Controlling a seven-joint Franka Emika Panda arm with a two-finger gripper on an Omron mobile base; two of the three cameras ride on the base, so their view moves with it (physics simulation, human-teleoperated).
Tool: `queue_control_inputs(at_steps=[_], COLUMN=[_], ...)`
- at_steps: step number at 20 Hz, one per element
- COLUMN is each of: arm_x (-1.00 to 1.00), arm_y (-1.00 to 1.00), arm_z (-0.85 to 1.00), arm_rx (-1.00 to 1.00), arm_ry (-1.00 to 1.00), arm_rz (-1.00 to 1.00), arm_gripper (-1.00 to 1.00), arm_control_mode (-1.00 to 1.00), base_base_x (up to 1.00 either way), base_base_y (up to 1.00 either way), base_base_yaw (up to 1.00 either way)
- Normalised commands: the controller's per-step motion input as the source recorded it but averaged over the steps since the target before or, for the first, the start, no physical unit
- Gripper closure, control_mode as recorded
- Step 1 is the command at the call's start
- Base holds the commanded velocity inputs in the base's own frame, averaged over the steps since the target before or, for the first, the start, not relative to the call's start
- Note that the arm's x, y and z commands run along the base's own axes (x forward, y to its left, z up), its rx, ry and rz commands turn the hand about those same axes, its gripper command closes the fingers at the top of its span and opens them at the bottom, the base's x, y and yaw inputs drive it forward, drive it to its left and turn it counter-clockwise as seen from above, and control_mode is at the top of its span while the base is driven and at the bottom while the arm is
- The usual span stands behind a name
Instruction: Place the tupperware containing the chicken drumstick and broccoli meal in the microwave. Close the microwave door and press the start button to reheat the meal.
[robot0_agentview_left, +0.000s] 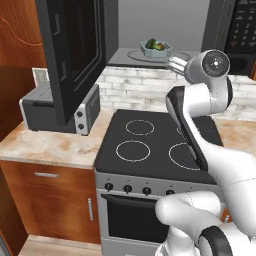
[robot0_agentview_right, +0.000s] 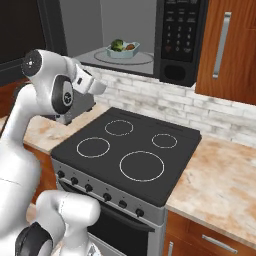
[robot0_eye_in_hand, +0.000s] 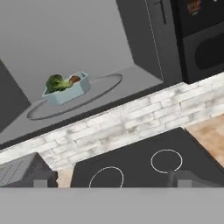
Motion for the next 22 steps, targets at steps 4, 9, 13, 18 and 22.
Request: queue_control_inputs(at_steps=[4,9,13,18,22], arm_x=[-0.9,-0.64,-0.73,-0.38,-0.18], arm_y=[0.69,0.53,0.52,0.66,0.52], arm_z=[0.35,0.4,0.26,-0.07,-0.28], arm_rx=[-0.57,-0.57,-0.6,-0.59,-0.52], arm_ry=[0.11,0.14,0.15,0.06,-0.14], arm_rz=[0.43,0.36,0.36,0.25,0.06], arm_gripper=[-1.0,-1.0,-1.0,-1.0,-1.0], arm_control_mode=[-1.0,-1.0,-1.0,-1.0,-1.0], base_base_x=[0.0,0.0,0.0,0.0,0.0], base_base_y=[0.0,0.0,0.0,0.0,0.0], base_base_yaw=[0.0,0.0,0.0,0.0,0.0])
